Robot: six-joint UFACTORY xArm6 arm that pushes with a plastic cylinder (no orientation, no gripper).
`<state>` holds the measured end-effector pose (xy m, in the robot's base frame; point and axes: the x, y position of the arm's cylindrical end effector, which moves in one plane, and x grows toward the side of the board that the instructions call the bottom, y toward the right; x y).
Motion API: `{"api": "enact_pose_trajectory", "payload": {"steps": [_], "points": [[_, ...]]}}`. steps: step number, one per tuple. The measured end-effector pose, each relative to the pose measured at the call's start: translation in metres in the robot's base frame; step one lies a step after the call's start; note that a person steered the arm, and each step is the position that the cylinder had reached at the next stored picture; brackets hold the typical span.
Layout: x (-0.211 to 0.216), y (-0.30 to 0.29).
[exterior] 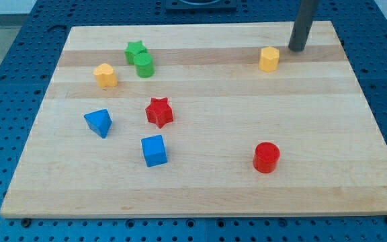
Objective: Move the yellow hexagon towards left side
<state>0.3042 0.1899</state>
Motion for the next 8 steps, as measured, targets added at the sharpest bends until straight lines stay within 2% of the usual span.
{"api": "enact_pose_trajectory", "payload": {"steps": [1,2,4,5,6,7,8], "points": [[0.05,-0.016],[0.043,-0.05],[-0.02,0.037],[-0.032,0.017],[0.005,-0.03],[0.027,-0.102],[0.022,-0.11]]}}
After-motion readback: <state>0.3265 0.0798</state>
